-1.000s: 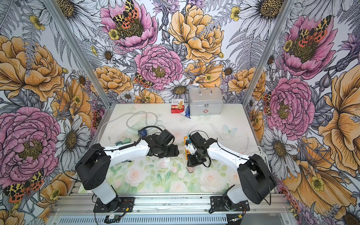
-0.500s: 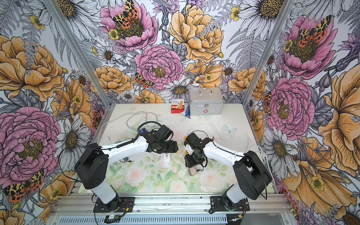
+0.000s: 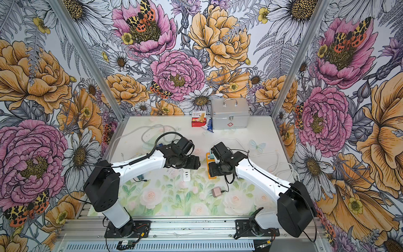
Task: Unplug the electric shaver
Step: Place the plug at the center of the board, then pick up the electric shaver from the center of the board.
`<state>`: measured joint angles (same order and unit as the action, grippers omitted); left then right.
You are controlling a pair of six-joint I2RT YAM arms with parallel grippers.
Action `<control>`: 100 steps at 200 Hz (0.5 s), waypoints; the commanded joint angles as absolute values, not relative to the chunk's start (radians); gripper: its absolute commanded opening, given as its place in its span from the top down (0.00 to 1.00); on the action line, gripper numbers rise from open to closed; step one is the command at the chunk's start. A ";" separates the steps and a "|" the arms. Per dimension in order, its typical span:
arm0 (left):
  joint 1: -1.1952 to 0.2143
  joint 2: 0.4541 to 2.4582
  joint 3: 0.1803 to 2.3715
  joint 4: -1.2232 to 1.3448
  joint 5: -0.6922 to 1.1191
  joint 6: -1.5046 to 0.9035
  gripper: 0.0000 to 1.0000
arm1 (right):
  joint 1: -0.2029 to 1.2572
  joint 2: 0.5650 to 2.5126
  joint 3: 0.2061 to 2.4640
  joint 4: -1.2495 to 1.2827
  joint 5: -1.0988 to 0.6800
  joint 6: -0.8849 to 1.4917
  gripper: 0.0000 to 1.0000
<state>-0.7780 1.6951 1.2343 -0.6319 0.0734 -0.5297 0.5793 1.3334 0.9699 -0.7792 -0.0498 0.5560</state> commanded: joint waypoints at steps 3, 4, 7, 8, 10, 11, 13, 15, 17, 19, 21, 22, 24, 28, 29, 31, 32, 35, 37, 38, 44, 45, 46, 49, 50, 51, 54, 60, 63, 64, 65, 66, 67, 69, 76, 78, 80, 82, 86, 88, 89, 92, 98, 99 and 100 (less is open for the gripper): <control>-0.769 1.673 1.277 -0.634 0.056 -0.465 0.21 | 0.505 1.339 0.979 -0.833 0.056 0.744 0.37; -0.769 1.674 1.278 -0.634 0.057 -0.465 0.20 | 0.502 1.341 0.979 -0.836 0.055 0.748 0.37; -0.769 1.675 1.282 -0.633 0.056 -0.462 0.20 | 0.492 1.349 0.979 -0.843 0.051 0.760 0.37; -0.769 1.676 1.283 -0.632 0.056 -0.461 0.20 | 0.489 1.352 0.979 -0.846 0.051 0.764 0.37; -0.769 1.677 1.284 -0.632 0.057 -0.460 0.20 | 0.484 1.357 0.979 -0.851 0.051 0.773 0.37; -0.769 1.678 1.285 -0.632 0.055 -0.460 0.20 | 0.482 1.360 0.979 -0.854 0.050 0.777 0.37; -0.768 1.679 1.286 -0.632 0.054 -0.460 0.20 | 0.478 1.364 0.982 -0.860 0.050 0.786 0.37; -0.770 1.681 1.290 -0.632 0.054 -0.459 0.20 | 0.475 1.372 0.985 -0.866 0.051 0.793 0.37; -0.770 1.683 1.292 -0.632 0.054 -0.457 0.20 | 0.472 1.379 0.987 -0.872 0.052 0.798 0.37; -0.770 1.685 1.293 -0.632 0.054 -0.457 0.20 | 0.471 1.385 0.990 -0.876 0.051 0.803 0.37; -0.767 1.688 1.295 -0.632 0.056 -0.456 0.20 | 0.469 1.392 0.993 -0.881 0.051 0.807 0.37; -0.768 1.688 1.296 -0.632 0.055 -0.456 0.20 | 0.468 1.395 0.994 -0.882 0.051 0.808 0.37; -0.771 1.691 1.297 -0.632 0.056 -0.456 0.20 | 0.468 1.401 0.995 -0.885 0.050 0.810 0.37; -0.772 1.695 1.301 -0.632 0.057 -0.454 0.20 | 0.467 1.413 1.001 -0.890 0.052 0.816 0.37; -0.772 1.697 1.303 -0.632 0.057 -0.454 0.20 | 0.467 1.416 1.002 -0.891 0.051 0.818 0.37; -0.774 1.699 1.305 -0.632 0.057 -0.453 0.20 | 0.466 1.421 1.005 -0.894 0.051 0.821 0.37; -0.774 1.700 1.304 -0.632 0.057 -0.453 0.20 | 0.466 1.424 1.006 -0.896 0.051 0.822 0.37; -0.776 1.704 1.307 -0.632 0.057 -0.451 0.20 | 0.465 1.432 1.009 -0.898 0.051 0.826 0.37; -0.774 1.706 1.308 -0.632 0.059 -0.450 0.20 | 0.465 1.436 1.011 -0.900 0.049 0.829 0.37; -0.776 1.708 1.309 -0.632 0.058 -0.450 0.20 | 0.464 1.438 1.012 -0.900 0.047 0.830 0.37; -0.781 1.714 1.311 -0.632 0.058 -0.447 0.20 | 0.461 1.453 1.015 -0.903 0.042 0.836 0.38; -0.782 1.714 1.312 -0.632 0.058 -0.447 0.20 | 0.460 1.455 1.017 -0.904 0.040 0.838 0.38; -0.782 1.715 1.313 -0.632 0.058 -0.446 0.20 | 0.459 1.458 1.017 -0.905 0.040 0.840 0.38; -0.783 1.718 1.315 -0.632 0.058 -0.445 0.20 | 0.456 1.464 1.020 -0.910 0.039 0.845 0.38; -0.784 1.720 1.316 -0.632 0.058 -0.444 0.20 | 0.455 1.467 1.021 -0.911 0.039 0.847 0.38; -0.785 1.721 1.317 -0.632 0.058 -0.444 0.20 | 0.454 1.469 1.021 -0.912 0.038 0.849 0.38; -0.785 1.722 1.318 -0.632 0.058 -0.443 0.20 | 0.452 1.473 1.021 -0.916 0.038 0.856 0.38; -0.787 1.727 1.318 -0.631 0.058 -0.441 0.20 | 0.447 1.484 1.023 -0.920 0.036 0.862 0.38; -0.788 1.728 1.317 -0.631 0.058 -0.440 0.20 | 0.446 1.487 1.024 -0.920 0.037 0.863 0.38; -0.787 1.728 1.317 -0.630 0.058 -0.440 0.20 | 0.445 1.488 1.025 -0.920 0.036 0.864 0.38; -0.788 1.729 1.318 -0.630 0.058 -0.441 0.20 | 0.445 1.489 1.025 -0.920 0.035 0.864 0.38; -0.789 1.729 1.318 -0.630 0.058 -0.440 0.20 | 0.445 1.490 1.025 -0.921 0.035 0.865 0.38; -0.788 1.730 1.318 -0.630 0.058 -0.439 0.20 | 0.445 1.491 1.025 -0.922 0.036 0.866 0.38; -0.788 1.730 1.318 -0.630 0.059 -0.439 0.20 | 0.444 1.492 1.025 -0.922 0.036 0.866 0.38; -0.787 1.732 1.318 -0.630 0.058 -0.437 0.20 | 0.442 1.498 1.026 -0.924 0.039 0.872 0.38; -0.787 1.732 1.318 -0.630 0.059 -0.436 0.20 | 0.441 1.498 1.026 -0.925 0.039 0.873 0.38; -0.787 1.732 1.318 -0.630 0.059 -0.435 0.20 | 0.440 1.501 1.027 -0.925 0.040 0.875 0.38; -0.788 1.733 1.318 -0.630 0.059 -0.434 0.20 | 0.439 1.502 1.026 -0.925 0.040 0.877 0.38; -0.787 1.733 1.317 -0.630 0.058 -0.433 0.20 | 0.437 1.505 1.027 -0.926 0.041 0.881 0.38; -0.787 1.733 1.317 -0.630 0.057 -0.431 0.20 | 0.436 1.507 1.027 -0.927 0.041 0.884 0.38; -0.787 1.733 1.317 -0.630 0.058 -0.431 0.20 | 0.435 1.508 1.027 -0.927 0.041 0.885 0.38; -0.785 1.733 1.316 -0.630 0.057 -0.430 0.20 | 0.433 1.511 1.027 -0.927 0.041 0.888 0.38; -0.785 1.733 1.315 -0.630 0.058 -0.427 0.19 | 0.428 1.519 1.026 -0.927 0.042 0.894 0.38; -0.785 1.733 1.315 -0.630 0.058 -0.427 0.19 | 0.428 1.519 1.027 -0.927 0.042 0.896 0.38; -0.784 1.733 1.316 -0.630 0.057 -0.427 0.19 | 0.426 1.521 1.027 -0.927 0.042 0.896 0.38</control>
